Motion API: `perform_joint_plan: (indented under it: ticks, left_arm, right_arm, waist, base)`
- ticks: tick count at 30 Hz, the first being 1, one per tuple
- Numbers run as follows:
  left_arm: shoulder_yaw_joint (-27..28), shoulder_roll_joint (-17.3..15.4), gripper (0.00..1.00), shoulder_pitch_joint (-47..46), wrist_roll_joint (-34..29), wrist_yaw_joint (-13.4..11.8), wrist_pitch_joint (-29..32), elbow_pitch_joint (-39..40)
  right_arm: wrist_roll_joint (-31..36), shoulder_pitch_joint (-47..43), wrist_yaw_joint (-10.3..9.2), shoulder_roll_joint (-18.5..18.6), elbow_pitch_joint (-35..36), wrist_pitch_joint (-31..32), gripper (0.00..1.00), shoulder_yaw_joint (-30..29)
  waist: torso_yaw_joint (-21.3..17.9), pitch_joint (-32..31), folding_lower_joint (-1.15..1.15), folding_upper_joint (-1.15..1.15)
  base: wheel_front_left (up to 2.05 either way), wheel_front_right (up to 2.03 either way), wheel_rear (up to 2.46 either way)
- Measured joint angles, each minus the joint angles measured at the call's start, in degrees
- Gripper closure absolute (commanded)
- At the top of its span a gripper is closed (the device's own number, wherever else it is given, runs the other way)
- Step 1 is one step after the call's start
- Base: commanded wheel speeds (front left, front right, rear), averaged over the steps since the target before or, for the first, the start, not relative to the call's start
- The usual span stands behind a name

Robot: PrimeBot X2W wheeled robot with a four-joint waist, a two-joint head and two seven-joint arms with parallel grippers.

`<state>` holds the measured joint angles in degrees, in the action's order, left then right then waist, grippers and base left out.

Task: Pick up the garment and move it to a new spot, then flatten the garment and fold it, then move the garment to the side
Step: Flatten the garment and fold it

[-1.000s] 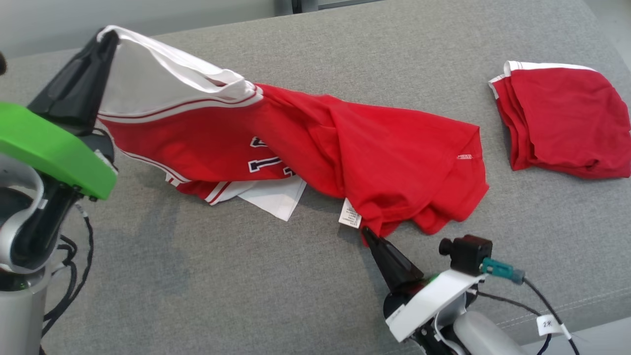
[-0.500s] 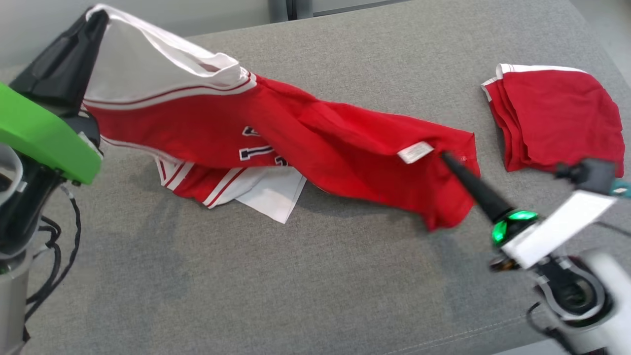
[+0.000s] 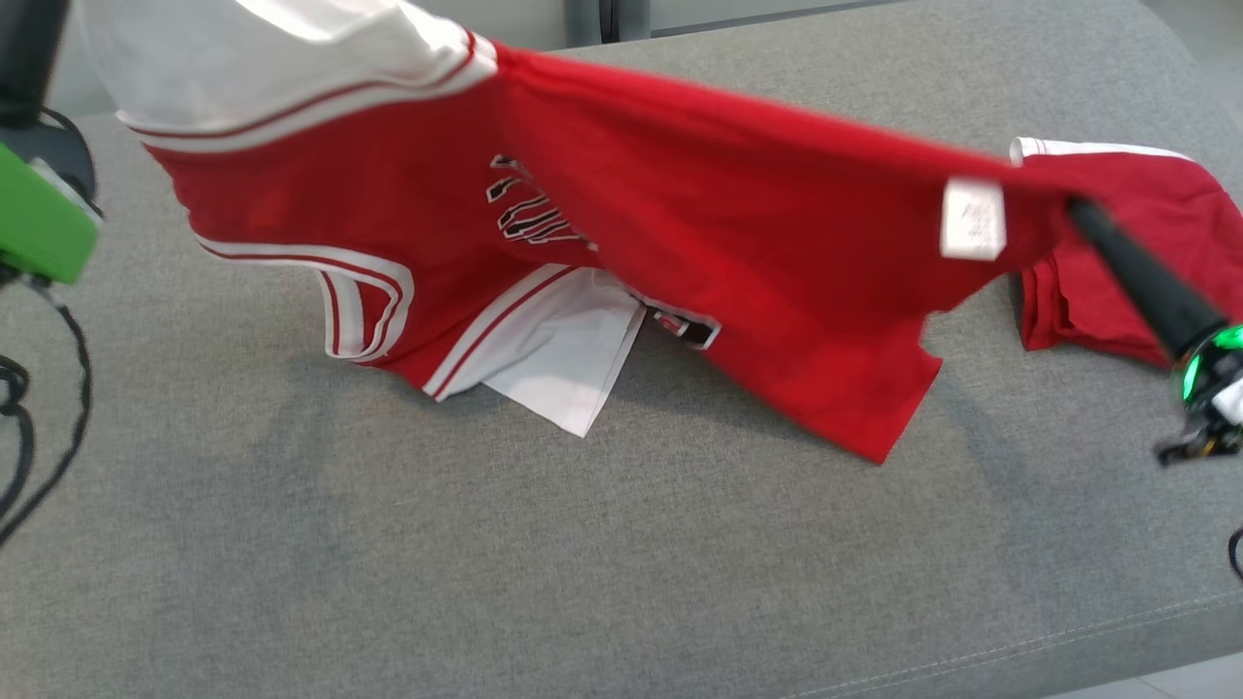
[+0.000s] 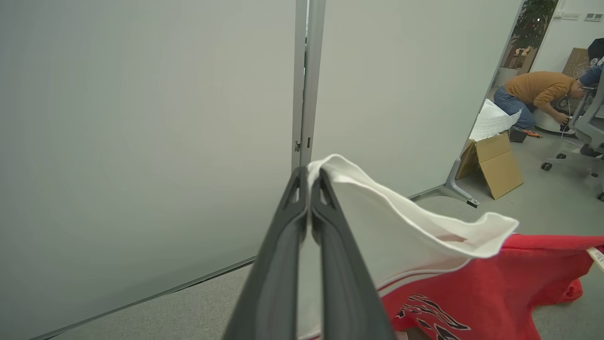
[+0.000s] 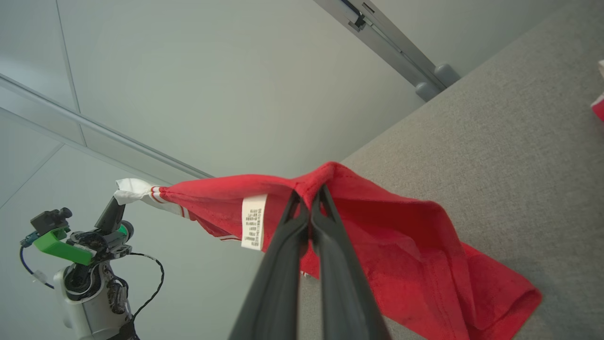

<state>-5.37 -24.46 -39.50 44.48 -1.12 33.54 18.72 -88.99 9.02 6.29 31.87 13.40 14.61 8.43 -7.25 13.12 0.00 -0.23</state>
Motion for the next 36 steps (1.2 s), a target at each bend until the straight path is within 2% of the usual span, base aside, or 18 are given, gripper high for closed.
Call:
perform_joint_plan:
  ticks: [3, 7, 16, 27, 30, 31, 32, 35, 36]
  left_arm:
    - [-1.0, 0.8, 1.0, 2.5, 1.1, -0.7, 1.3, -1.3]
    - [-3.1, 2.4, 1.0, 7.7, 1.1, -1.2, 1.7, -4.0]
    - [-6.7, 4.3, 1.0, 11.3, 0.2, -0.8, 0.2, -6.6]
    - [-5.3, 5.3, 1.0, 11.7, -0.4, -0.8, -3.4, -7.2]
    - [-5.4, 5.4, 1.0, 12.4, -0.4, -0.4, -3.9, -7.2]
    - [-5.5, 5.5, 1.0, 12.7, -0.4, -0.4, -3.9, -7.2]
    - [-5.7, 5.6, 1.0, 12.9, -0.4, -0.3, -3.9, -7.3]
    - [-5.8, 5.6, 1.0, 13.4, -0.4, -0.3, -4.4, -7.3]
    - [-5.9, 5.7, 1.0, 13.7, -0.4, -0.3, -4.5, -7.5]
  right_arm:
    - [-0.2, -3.2, -1.62, 0.7, -3.6, 2.7, 1.0, 2.7]
    - [-0.1, -4.8, -2.37, 0.4, -6.9, 4.4, 1.0, 5.4]
    - [1.5, -4.1, -2.27, -1.3, -10.1, 6.1, 1.0, 8.4]
    - [14.1, -3.3, -1.75, 0.2, -14.0, 4.6, 0.99, 13.3]
    - [15.4, -3.2, -1.54, -0.9, -14.3, 4.0, 0.87, 14.8]
    - [15.8, -3.2, -1.52, -1.4, -14.5, 3.7, 0.75, 14.9]
    - [16.0, -3.0, -1.51, -1.7, -14.8, 3.4, 0.75, 15.1]
    - [16.4, -2.8, -1.51, -2.1, -15.5, 2.7, 0.53, 15.3]
    - [17.0, -2.4, -1.49, -2.7, -16.0, 2.0, 0.35, 15.5]
  waist:
    - [0.2, 0.7, 0.0, 0.0]
    - [0.3, 2.1, 0.0, 0.0]
    - [0.7, 5.2, 0.0, 0.0]
    - [0.3, 5.9, 0.0, 0.0]
    - [0.2, 5.9, 0.0, 0.0]
    - [0.2, 5.9, 0.0, 0.0]
    - [0.1, 5.8, 0.0, 0.0]
    - [0.0, 5.8, 0.0, 0.0]
    - [-0.1, 5.8, 0.0, 0.0]
  base:
    - [0.0, 0.0, 0.0]
    - [0.0, 0.0, 0.0]
    - [0.0, 0.0, 0.0]
    - [0.0, 0.0, 0.0]
    - [0.0, 0.0, 0.0]
    - [0.0, 0.0, 0.0]
    - [0.0, 0.0, 0.0]
    - [0.0, 0.0, 0.0]
    - [0.0, 0.0, 0.0]
